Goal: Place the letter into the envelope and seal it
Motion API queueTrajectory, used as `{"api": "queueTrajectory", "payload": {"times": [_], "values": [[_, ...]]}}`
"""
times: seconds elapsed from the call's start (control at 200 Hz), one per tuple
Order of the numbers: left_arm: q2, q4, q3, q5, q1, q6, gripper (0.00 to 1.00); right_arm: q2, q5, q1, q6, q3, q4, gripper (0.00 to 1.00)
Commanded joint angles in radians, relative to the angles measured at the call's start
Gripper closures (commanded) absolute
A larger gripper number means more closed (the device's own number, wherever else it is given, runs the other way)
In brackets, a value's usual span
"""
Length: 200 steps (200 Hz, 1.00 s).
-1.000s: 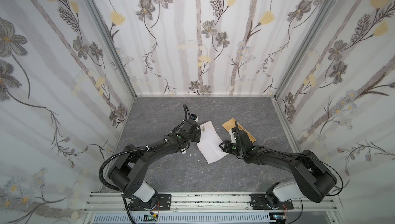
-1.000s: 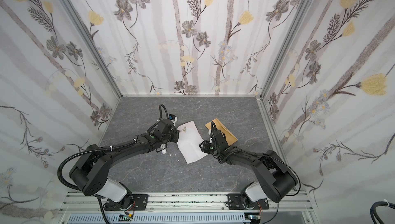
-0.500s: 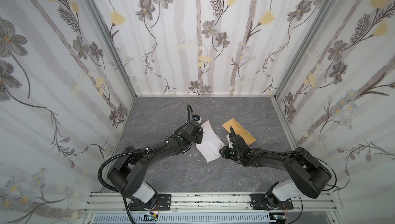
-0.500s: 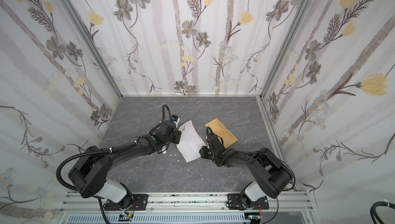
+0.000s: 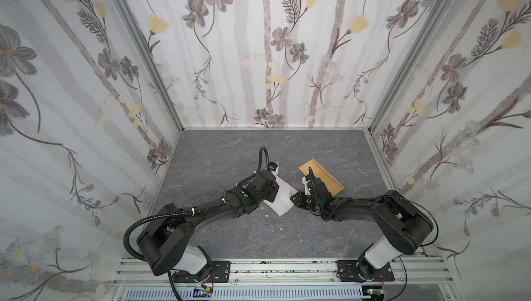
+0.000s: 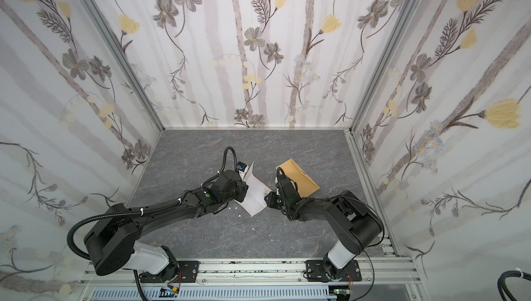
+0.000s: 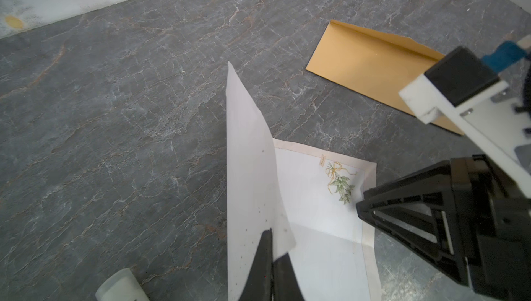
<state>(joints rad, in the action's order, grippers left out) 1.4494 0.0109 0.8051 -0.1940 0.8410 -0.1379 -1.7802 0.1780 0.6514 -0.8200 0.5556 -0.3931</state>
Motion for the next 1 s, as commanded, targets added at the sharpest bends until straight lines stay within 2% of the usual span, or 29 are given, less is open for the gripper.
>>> {"api": "queueTrajectory", "payload": {"times": [0.0, 0.24, 0.58, 0.78, 0.994], "values": [[-0.006, 0.009, -0.019, -0.038, 0.027, 0.006, 1.00, -0.017, 0.000, -0.008, -0.021, 0.006, 0.010, 0.71], [0.005, 0.009, -0.046, -0.102, 0.104, 0.026, 1.00, -0.023, 0.045, -0.019, -0.027, 0.006, -0.037, 0.70], [0.037, 0.009, -0.060, -0.197, 0.167, 0.026, 1.00, 0.163, 0.148, -0.065, -0.042, -0.002, -0.023, 0.52], [0.038, 0.012, -0.065, -0.229, 0.194, 0.038, 1.00, 0.178, 0.165, -0.065, -0.021, 0.076, 0.028, 0.45], [0.036, 0.019, -0.067, -0.250, 0.227, 0.048, 1.00, 0.122, 0.190, -0.045, 0.041, 0.231, 0.114, 0.44]]}}
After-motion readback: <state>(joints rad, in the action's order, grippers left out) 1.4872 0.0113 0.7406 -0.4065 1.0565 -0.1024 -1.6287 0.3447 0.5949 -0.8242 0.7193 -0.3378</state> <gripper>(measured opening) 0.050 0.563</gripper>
